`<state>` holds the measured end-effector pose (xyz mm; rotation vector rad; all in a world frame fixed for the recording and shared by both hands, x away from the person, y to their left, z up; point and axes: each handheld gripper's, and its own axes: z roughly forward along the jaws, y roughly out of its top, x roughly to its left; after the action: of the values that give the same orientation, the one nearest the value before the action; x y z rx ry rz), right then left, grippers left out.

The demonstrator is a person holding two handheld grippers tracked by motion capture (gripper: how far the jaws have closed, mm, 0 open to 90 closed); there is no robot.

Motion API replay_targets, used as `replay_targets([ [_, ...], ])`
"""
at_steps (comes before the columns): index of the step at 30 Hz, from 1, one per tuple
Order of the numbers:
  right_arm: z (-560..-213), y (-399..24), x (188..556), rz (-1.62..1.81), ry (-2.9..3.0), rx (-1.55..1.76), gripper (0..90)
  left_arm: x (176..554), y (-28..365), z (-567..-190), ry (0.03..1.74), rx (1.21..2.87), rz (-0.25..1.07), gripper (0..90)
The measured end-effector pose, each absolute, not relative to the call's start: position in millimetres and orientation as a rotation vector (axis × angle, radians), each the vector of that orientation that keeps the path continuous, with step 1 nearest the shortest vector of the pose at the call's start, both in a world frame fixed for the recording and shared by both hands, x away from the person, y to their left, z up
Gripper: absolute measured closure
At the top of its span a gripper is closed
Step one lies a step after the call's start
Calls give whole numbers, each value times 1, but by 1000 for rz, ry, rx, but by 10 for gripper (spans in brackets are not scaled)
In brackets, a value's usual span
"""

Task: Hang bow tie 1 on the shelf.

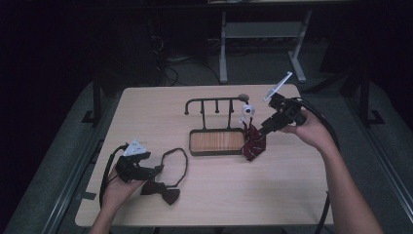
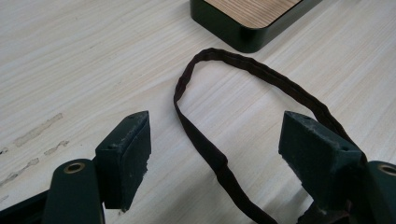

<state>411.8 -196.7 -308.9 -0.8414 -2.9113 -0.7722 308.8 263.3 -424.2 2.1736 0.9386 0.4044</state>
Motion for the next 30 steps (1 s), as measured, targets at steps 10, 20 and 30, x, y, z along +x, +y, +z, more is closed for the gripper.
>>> replay_targets([
  [10,-322,-199,405,-781,-2893,-834,552,309,263,-425,938,2180,401,257],
  [20,-334,-200,393,-784,-2889,-823,510,308,261,-425,939,2181,401,257],
  [30,-348,-206,385,-788,-2862,-844,490,308,261,-425,938,2188,397,257],
])
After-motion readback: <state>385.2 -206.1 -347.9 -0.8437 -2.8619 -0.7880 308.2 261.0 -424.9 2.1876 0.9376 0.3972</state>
